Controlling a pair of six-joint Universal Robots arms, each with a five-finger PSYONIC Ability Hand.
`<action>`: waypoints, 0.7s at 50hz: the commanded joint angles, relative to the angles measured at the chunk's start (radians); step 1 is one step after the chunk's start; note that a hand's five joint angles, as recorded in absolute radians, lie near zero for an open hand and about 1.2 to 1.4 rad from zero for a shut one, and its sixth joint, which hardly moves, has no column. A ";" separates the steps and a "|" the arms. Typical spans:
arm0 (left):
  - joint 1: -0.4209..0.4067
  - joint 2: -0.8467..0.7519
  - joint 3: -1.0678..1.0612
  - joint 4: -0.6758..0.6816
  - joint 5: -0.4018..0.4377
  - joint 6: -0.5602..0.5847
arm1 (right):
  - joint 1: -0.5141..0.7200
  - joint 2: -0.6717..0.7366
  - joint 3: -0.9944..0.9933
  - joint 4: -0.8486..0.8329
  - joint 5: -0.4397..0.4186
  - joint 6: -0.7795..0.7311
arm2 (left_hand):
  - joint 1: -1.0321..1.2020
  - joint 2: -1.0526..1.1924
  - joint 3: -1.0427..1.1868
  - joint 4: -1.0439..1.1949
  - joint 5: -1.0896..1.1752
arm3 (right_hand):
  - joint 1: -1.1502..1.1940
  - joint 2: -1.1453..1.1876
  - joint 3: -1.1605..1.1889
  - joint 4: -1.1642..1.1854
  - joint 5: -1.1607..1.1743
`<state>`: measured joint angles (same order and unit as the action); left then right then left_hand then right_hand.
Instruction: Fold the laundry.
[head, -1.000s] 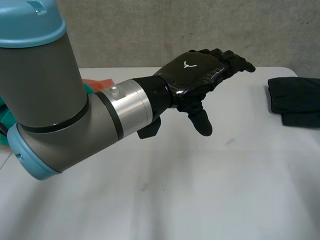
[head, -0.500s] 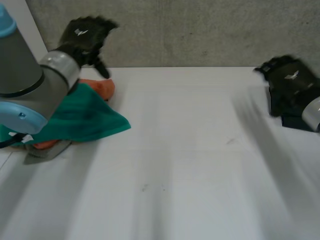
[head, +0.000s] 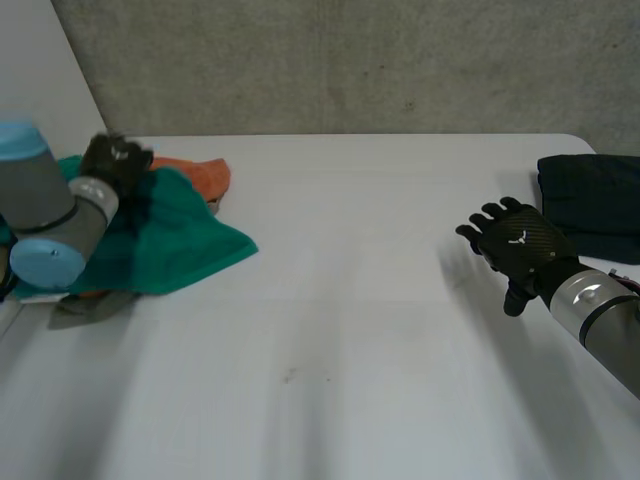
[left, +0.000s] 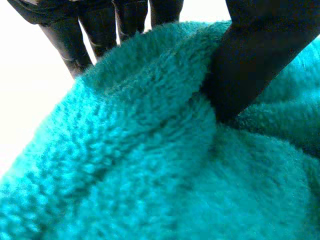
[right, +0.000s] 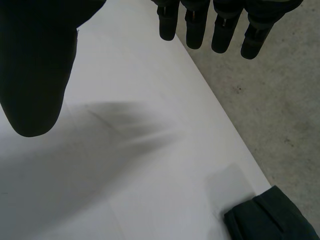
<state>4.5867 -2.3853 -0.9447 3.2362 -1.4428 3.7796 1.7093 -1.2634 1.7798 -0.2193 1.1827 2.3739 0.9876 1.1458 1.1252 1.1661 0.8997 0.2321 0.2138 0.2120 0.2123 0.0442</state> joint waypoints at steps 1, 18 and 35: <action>-0.130 0.268 -0.063 0.010 -0.005 -0.256 | -0.002 -0.014 -0.005 0.000 0.018 0.004 | 0.409 0.250 0.271 0.230 0.322 | -0.058 -0.039 -0.037 -0.038 -0.044; -0.531 0.307 -0.065 0.002 -0.005 -0.589 | -0.010 -0.093 -0.052 0.002 0.109 0.149 | 0.409 0.250 0.271 0.230 0.322 | -0.058 -0.039 -0.037 -0.038 -0.044; -0.666 0.126 -0.008 -0.087 -0.093 -0.584 | -0.077 -0.093 -0.083 0.020 0.113 0.243 | -0.551 -0.709 -0.688 -0.729 -0.638 | -0.058 -0.039 -0.037 -0.038 -0.044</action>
<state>3.9270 -2.3351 -0.9347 3.1907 -1.5050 3.1920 1.6452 -1.3551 1.7046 -0.2068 1.2894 2.6162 0.4889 0.5387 0.5438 0.5379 0.3648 0.2321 0.2138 0.2120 0.2123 0.0440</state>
